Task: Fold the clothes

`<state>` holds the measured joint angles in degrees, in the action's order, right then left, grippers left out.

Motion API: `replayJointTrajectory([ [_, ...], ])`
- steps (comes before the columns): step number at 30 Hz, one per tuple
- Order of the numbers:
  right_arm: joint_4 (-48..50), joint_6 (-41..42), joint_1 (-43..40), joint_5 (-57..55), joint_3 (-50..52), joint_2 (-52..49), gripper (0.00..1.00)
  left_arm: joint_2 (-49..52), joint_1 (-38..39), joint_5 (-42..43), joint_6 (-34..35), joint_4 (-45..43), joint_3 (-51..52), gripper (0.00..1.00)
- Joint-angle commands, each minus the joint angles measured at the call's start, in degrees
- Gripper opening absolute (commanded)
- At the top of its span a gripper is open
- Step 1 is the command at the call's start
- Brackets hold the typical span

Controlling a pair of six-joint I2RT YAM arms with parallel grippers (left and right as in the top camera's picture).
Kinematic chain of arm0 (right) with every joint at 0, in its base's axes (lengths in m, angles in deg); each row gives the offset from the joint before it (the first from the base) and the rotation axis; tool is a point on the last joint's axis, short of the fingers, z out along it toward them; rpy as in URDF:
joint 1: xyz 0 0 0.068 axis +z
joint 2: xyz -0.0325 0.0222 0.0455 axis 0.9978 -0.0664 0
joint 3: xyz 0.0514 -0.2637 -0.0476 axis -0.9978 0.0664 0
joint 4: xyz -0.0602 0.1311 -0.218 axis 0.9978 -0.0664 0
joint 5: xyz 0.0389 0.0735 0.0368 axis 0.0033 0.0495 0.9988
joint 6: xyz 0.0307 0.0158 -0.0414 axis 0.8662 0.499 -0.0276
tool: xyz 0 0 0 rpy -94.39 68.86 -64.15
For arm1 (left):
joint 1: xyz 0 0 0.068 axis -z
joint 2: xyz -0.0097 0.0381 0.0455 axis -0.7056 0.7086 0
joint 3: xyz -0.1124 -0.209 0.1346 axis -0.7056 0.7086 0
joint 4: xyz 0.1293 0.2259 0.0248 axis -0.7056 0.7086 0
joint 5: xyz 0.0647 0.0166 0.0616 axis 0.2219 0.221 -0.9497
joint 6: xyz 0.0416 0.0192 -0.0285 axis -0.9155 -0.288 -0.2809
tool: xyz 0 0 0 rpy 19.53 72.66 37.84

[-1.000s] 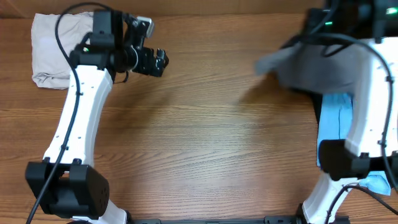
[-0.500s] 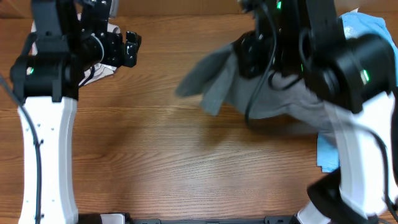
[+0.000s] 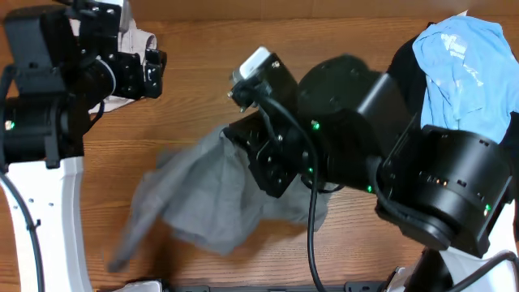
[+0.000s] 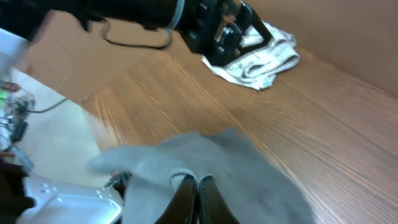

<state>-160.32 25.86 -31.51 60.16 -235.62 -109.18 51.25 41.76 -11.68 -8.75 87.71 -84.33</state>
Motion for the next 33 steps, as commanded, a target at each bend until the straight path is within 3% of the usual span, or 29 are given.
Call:
replayJointTrajectory([
  [1,-1.42,3.21,-0.61,-12.17,-1.27,0.48,0.04,-1.68,-0.13,-0.11,0.22,-0.09,-0.98,0.98],
  [9,-2.14,4.07,-10.43,-18.27,3.82,-2.62,0.04,-1.55,-0.13,-0.11,0.2,0.09,-0.96,0.98],
  [14,4.48,3.23,-19.96,-16.79,10.86,-7.02,0.04,0.02,0.17,0.31,-0.33,1.9,-0.94,0.98],
  [28,28.2,-2.97,-40.28,0.35,25.88,-18.14,0.04,13.0,5.05,0.5,-4.11,3.82,-0.85,0.92],
  [29,30.95,-3.87,-41.9,1.95,26.93,-20.52,0.08,14.25,6.8,0.48,-6.19,3.32,-0.85,0.92],
  [30,32.13,-4.26,-42.62,2.93,27.26,-21.81,0.2,14.82,7.82,0.48,-7.37,3.1,-0.85,0.93],
  [31,32.79,-4.24,-43.21,3.43,27.36,-22.82,0.4,15.34,8.83,0.48,-8.37,2.91,-0.87,0.93],
  [32,33.24,-4.22,-43.87,3.85,27.36,-23.87,0.67,15.93,10.12,0.48,-9.7,2.75,-0.85,0.94],
  [33,33.35,-4.2,-44.41,3.87,27.36,-24.48,0.75,16.33,11.13,0.46,-10.58,2.69,-0.85,0.96],
])
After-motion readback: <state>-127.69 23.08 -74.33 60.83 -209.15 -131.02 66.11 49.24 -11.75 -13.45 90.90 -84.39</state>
